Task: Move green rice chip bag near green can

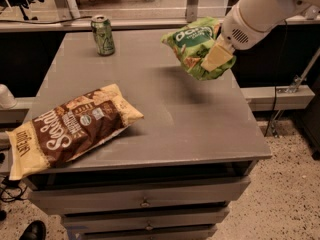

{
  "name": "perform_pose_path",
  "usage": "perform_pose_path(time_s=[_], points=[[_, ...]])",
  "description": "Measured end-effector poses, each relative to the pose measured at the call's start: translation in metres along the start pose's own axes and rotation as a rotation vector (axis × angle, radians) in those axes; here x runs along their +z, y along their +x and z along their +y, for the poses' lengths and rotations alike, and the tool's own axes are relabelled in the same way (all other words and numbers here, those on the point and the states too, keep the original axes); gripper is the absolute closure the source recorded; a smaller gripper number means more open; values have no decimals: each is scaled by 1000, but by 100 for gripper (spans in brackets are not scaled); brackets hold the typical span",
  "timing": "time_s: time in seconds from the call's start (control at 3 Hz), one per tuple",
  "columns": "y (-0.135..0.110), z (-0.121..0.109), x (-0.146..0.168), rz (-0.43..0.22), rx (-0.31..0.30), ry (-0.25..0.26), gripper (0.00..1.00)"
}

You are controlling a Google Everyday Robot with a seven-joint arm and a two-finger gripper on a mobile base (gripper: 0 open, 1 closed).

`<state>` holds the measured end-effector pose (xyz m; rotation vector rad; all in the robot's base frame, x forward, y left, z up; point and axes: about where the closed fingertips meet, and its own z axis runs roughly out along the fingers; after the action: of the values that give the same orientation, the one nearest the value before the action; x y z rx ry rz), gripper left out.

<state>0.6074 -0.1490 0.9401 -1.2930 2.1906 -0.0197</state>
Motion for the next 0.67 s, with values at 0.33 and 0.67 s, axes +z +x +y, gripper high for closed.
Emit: perform_pose_path(time_s=[0.33, 0.67], points=[[-9, -3, 8, -19, 1, 0, 100], [-38, -16, 34, -71, 35, -9, 100]])
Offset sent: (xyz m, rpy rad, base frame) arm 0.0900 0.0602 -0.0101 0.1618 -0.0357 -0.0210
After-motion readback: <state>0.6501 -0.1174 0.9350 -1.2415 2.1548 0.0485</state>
